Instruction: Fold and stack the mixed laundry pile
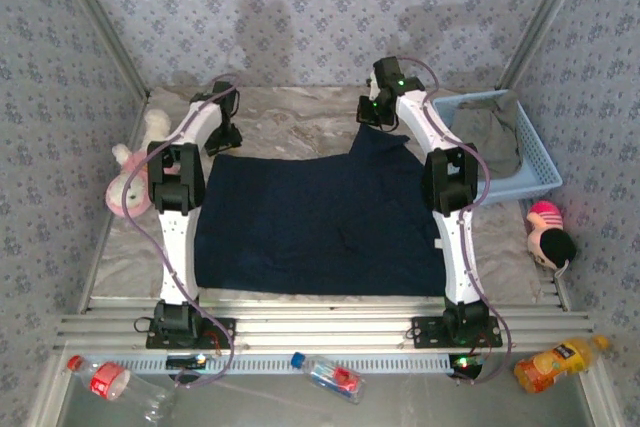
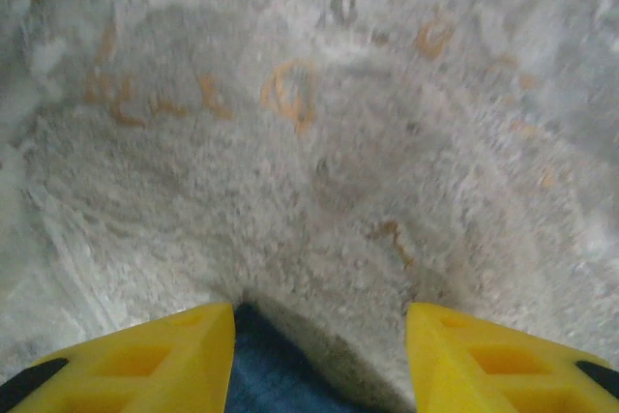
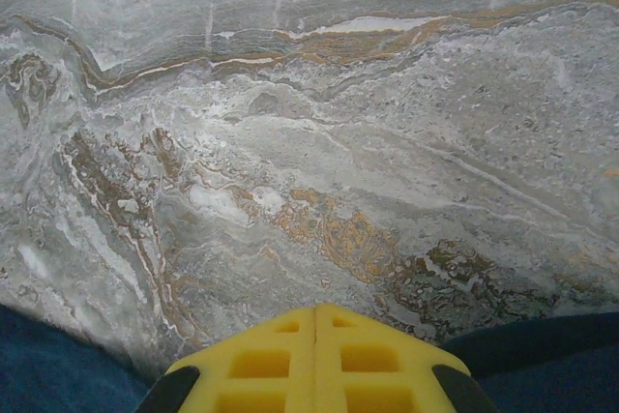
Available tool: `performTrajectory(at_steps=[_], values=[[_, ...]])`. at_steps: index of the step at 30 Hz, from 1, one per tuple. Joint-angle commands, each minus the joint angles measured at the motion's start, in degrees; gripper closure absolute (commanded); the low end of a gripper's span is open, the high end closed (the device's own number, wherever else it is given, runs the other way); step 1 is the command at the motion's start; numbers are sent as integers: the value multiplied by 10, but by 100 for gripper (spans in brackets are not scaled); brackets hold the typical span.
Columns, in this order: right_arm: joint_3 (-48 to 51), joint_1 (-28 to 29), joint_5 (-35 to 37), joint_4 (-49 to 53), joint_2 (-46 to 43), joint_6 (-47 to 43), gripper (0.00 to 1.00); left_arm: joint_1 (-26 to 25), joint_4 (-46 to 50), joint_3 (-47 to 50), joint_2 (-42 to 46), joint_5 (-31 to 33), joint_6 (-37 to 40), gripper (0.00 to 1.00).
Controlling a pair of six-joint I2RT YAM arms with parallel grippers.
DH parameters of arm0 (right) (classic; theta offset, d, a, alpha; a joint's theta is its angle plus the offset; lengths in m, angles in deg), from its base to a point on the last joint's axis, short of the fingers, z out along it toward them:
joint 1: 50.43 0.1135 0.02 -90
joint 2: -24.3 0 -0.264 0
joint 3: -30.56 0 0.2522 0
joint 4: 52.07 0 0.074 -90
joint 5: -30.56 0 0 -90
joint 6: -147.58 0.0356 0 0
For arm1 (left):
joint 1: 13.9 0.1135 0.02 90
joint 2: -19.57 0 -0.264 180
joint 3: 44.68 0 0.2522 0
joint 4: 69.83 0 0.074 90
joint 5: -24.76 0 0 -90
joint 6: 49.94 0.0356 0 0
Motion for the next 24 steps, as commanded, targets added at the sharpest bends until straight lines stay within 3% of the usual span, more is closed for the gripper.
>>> performTrajectory(at_steps=[1, 4, 7, 9, 15, 24], values=[[-1, -5, -15, -7, -13, 5, 100, 3, 33, -19, -17, 15, 8, 56], [1, -7, -16, -12, -12, 7, 100, 2, 34, -9, -17, 12, 9, 78], [2, -7, 7, -13, -9, 7, 100, 2, 41, 9, -7, 9, 16, 84], [4, -8, 29, -10, -7, 7, 100, 2, 41, 35, 12, 10, 18, 83], [20, -9, 39, -13, 0, 7, 100, 2, 17, 135, 75, 19, 13, 63], [28, 3, 51, -11, 0, 3, 100, 1, 31, 116, 64, 17, 16, 61]])
